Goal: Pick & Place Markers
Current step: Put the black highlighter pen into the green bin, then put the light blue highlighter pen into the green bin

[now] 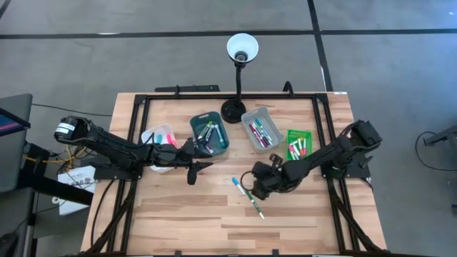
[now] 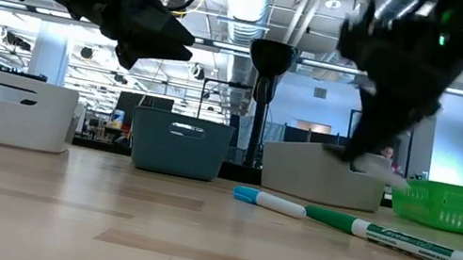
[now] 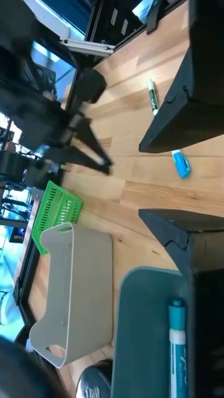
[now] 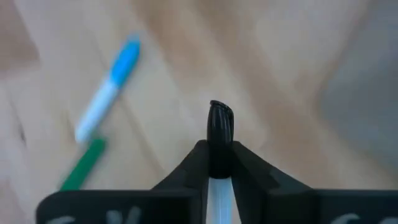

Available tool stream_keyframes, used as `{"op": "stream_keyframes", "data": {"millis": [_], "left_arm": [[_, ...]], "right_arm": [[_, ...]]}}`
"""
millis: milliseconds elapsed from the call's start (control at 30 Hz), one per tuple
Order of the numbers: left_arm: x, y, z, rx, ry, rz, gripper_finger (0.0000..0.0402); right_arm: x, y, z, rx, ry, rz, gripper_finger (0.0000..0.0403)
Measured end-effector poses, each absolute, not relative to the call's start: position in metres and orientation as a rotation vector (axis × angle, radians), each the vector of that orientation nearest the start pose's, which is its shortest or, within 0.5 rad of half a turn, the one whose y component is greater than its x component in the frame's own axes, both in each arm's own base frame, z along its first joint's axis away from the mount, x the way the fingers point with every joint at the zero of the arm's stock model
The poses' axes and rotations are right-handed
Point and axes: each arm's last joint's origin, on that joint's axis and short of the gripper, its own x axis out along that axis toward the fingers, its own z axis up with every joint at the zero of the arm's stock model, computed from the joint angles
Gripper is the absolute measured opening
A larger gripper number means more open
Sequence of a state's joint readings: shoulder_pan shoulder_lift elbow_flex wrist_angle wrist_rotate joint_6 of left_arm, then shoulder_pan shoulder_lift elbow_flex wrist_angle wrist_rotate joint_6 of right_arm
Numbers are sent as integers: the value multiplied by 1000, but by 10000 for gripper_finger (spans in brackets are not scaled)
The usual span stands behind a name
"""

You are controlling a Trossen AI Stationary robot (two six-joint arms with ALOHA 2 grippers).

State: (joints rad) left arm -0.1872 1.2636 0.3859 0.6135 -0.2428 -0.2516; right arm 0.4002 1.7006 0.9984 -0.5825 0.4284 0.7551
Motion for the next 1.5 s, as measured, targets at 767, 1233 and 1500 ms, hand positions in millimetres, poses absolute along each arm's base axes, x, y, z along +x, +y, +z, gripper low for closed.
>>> {"op": "stream_keyframes", "data": {"millis": [767,1233,1500], "left_arm": [[233,-37,182,-251,224,90,152],[233,-50,185,-224,222,-126,152],[244,-82,177,-94,115,-300,129]], "right_arm": [[153,33,160,238,918,-924,41],[153,31,155,254,932,-924,72],[155,32,154,278,932,-910,116]]}}
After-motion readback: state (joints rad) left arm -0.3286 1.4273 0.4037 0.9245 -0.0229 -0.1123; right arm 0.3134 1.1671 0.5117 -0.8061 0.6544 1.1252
